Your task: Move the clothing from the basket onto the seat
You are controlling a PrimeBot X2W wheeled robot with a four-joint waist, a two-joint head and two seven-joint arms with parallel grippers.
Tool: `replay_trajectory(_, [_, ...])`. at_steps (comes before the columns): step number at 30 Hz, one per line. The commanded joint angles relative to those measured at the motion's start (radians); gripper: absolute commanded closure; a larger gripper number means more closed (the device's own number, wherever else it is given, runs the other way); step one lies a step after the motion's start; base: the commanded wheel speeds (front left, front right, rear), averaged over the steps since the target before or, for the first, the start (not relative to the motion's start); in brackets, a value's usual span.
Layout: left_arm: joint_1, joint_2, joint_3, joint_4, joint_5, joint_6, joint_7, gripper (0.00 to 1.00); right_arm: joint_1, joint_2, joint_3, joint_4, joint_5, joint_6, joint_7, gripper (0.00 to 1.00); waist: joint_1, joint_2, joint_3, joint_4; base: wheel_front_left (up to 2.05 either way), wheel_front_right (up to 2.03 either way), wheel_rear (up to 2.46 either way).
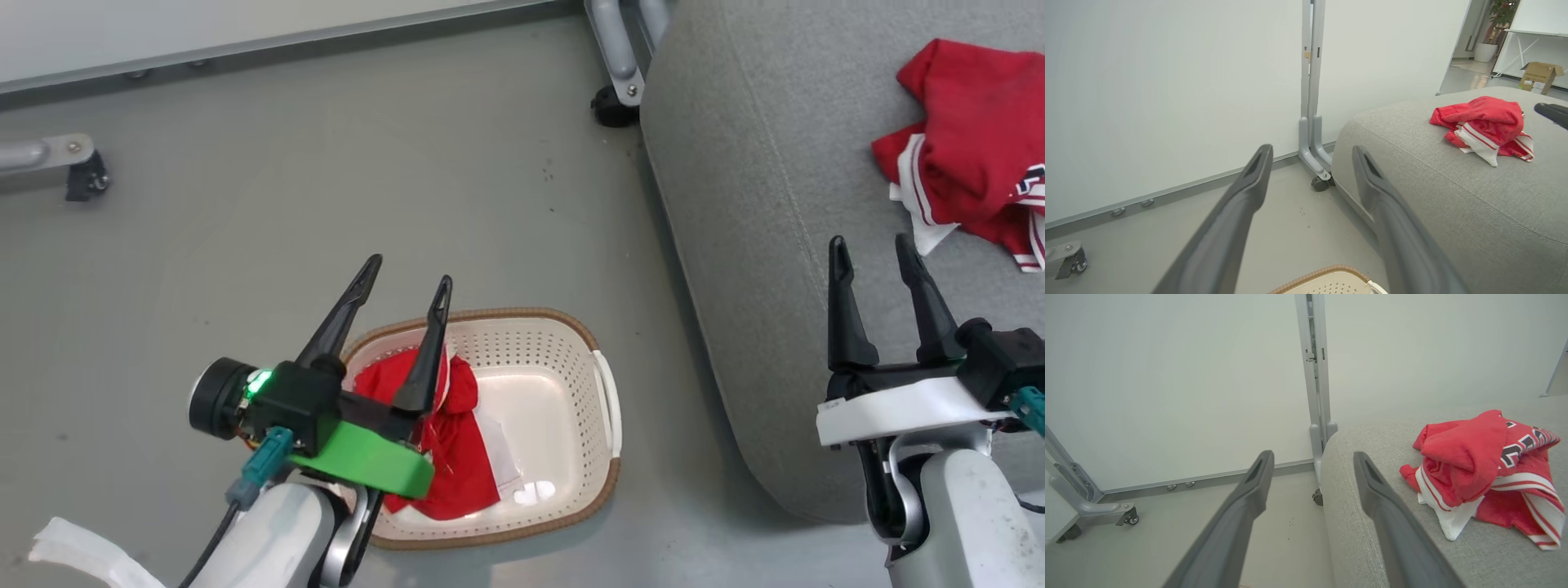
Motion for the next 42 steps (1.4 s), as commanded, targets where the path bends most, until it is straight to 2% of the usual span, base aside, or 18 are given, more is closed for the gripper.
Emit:
replay_trajectory(1, [0.027,-0.005,0.02,0.012,-0.016,0.009,-0.005,0.0,0.026,-0.003,0.011,-0.02,-0.004,0.0,0.008,0.0,0.0001,0.0,-0.054,0.065,0.0,0.0,0.0])
replay_trajectory(8, [0.091,-0.012,0.138,0.037,-0.034,0.033,-0.011,0.0,0.082,-0.002,0.031,-0.093,-0.018,0.0,0.052,0.0,0.0001,0.0,-0.091,0.126,0.0,0.0,0.0])
replay_trajectory(17, [0.22,-0.036,0.29,0.052,-0.004,0.015,-0.011,0.0,0.152,0.004,0.026,-0.145,-0.03,0.0,0.101,0.0,0.0001,0.0,-0.149,0.158,0.0,0.0,0.0])
replay_trajectory(28, [0.34,-0.093,0.354,0.082,0.054,-0.04,-0.011,0.0,0.245,0.015,0.038,-0.151,-0.043,0.0,0.143,0.0,0.0001,0.0,-0.226,0.155,0.0,0.0,0.0])
replay_trajectory(42, [0.38,-0.136,0.399,0.113,0.12,-0.092,-0.011,0.0,0.29,0.026,0.055,-0.159,-0.048,0.0,0.164,0.0,0.0001,0.0,-0.266,0.149,0.0,0.0,0.0])
